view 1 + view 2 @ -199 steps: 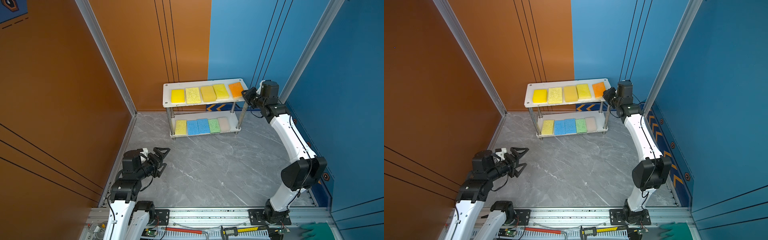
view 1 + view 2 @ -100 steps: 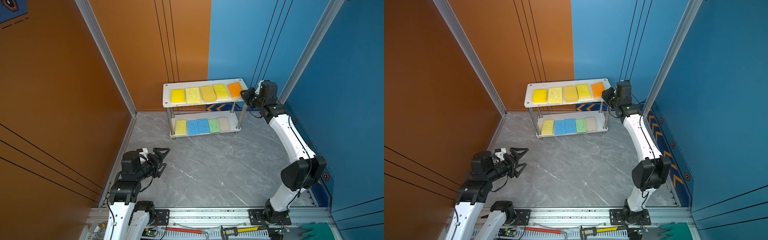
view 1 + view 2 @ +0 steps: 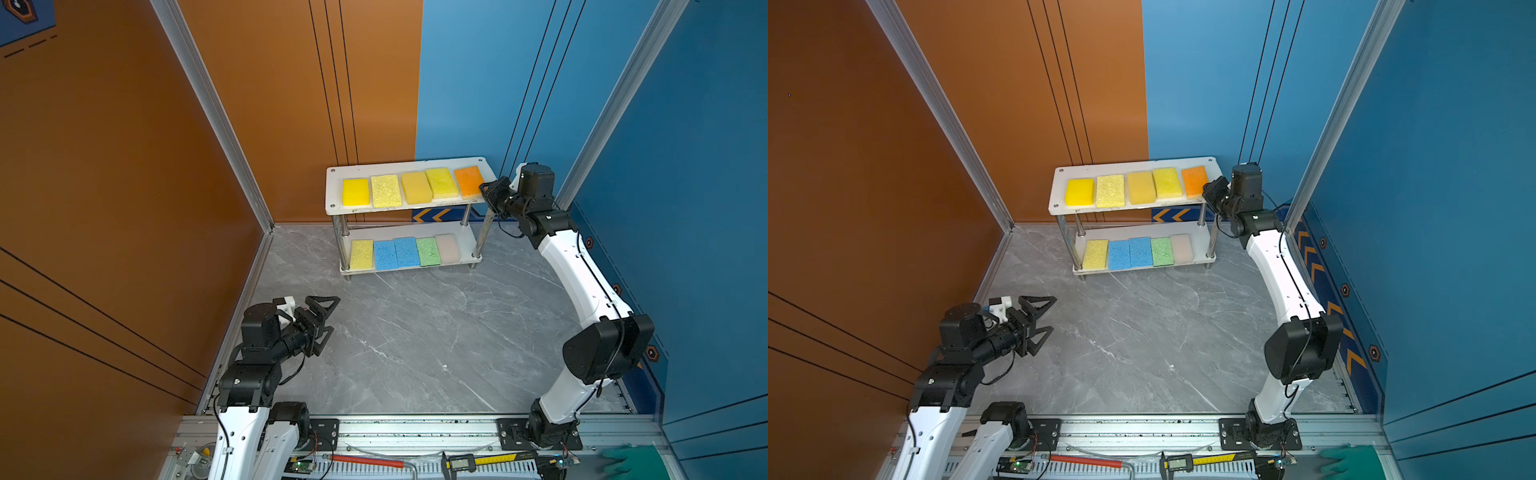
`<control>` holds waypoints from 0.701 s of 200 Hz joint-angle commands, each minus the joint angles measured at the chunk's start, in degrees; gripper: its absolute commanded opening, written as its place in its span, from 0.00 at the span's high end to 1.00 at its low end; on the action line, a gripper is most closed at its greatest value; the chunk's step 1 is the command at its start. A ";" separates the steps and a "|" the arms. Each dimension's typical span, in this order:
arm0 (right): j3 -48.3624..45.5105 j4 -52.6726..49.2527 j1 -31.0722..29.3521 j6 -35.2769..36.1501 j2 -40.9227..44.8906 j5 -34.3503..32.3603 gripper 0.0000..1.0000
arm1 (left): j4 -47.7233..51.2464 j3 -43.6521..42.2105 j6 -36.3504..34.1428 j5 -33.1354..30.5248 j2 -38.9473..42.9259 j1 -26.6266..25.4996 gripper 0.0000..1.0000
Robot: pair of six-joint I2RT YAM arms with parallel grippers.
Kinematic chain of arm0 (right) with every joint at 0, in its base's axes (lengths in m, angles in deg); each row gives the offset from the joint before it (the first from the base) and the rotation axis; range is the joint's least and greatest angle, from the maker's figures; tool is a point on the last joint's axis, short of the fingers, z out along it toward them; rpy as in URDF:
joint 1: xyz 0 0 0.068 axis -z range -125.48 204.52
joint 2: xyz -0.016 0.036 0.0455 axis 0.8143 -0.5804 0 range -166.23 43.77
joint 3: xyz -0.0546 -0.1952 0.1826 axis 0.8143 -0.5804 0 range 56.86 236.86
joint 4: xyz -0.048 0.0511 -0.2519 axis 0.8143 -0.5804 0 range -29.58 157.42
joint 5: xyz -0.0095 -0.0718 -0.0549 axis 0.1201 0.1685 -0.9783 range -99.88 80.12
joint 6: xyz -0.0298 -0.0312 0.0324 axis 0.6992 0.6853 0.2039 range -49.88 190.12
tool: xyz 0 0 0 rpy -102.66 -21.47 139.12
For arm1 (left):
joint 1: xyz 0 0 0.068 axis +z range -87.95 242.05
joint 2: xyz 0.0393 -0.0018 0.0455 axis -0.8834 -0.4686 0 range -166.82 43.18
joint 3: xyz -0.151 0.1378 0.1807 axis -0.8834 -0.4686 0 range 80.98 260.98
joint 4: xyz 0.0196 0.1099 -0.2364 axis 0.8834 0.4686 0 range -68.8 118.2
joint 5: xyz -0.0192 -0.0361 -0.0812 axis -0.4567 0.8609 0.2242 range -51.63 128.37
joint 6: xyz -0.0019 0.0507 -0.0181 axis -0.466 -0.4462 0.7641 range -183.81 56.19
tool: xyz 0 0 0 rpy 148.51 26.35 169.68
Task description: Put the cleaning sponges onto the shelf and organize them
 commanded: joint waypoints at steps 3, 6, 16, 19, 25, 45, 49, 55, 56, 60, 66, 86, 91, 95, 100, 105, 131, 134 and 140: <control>-1.08 0.02 -0.44 0.63 2.55 1.35 0.75 | 0.67 -0.54 -0.79 1.27 0.66 0.58 0.02; -1.13 0.02 -0.40 0.67 2.68 1.25 0.75 | 0.67 -0.56 -0.79 1.31 0.60 0.58 0.02; -1.32 -0.01 -0.33 0.76 2.93 1.23 0.75 | 0.73 -0.54 -0.79 1.35 0.68 0.58 0.02; -1.39 -0.03 -0.34 0.76 3.01 1.22 0.74 | 0.74 -0.56 -0.79 1.31 0.72 0.58 0.02; -1.51 -0.08 -0.27 0.84 3.24 1.20 0.73 | 0.67 -0.53 -0.78 1.36 0.68 0.63 0.02; -1.52 -0.27 -0.18 0.85 3.71 1.30 0.66 | 1.00 0.01 -1.68 1.20 0.25 0.58 0.02; -1.52 -0.32 -0.05 0.85 3.77 1.28 0.63 | 1.17 0.23 -1.94 1.03 0.08 0.58 0.02; -1.52 -0.36 0.00 0.85 3.95 1.29 0.58 | 1.18 0.47 -2.31 0.79 -0.35 0.50 0.02; -1.52 -0.39 0.00 0.85 3.96 1.24 0.57 | 1.18 0.55 -2.34 0.77 -0.41 0.45 0.02; -2.36 -0.41 0.12 0.85 4.05 1.21 0.54 | 1.16 0.74 -2.64 0.61 -0.73 0.33 0.02; -3.14 -0.57 0.32 0.85 4.18 1.28 0.52 | 1.16 1.20 -3.26 0.09 -1.39 0.11 0.02; -2.73 -1.77 0.94 1.32 4.53 1.37 0.41 | 1.11 2.82 -5.63 -1.83 -4.28 -1.36 0.02; -2.44 -2.34 1.14 1.60 4.63 1.35 0.37 | 1.13 3.15 -6.14 -2.50 -5.02 -1.99 0.02; -2.26 -2.99 1.30 1.90 4.74 1.29 0.36 | 1.10 3.38 -6.54 -2.95 -5.56 -2.45 0.02; -2.27 -3.74 1.55 2.27 4.91 1.20 0.33 | 1.18 3.72 -6.96 -3.79 -6.26 -3.13 0.02; -2.23 -4.66 1.81 2.70 4.98 1.17 0.32 | 1.19 4.07 -7.37 -4.53 -7.02 -3.83 0.02; 1.31 -9.71 2.81 5.01 5.33 1.20 0.29 | 0.90 5.53 -10.04 -8.42 -10.65 -7.29 0.02; 1.61 -10.41 2.88 5.29 5.34 1.14 0.28 | 0.65 5.59 -10.23 -8.75 -11.00 -7.63 0.02; 2.42 -11.88 2.90 5.97 5.21 0.90 0.28 | -0.20 5.47 -10.51 -9.15 -11.69 -8.12 0.02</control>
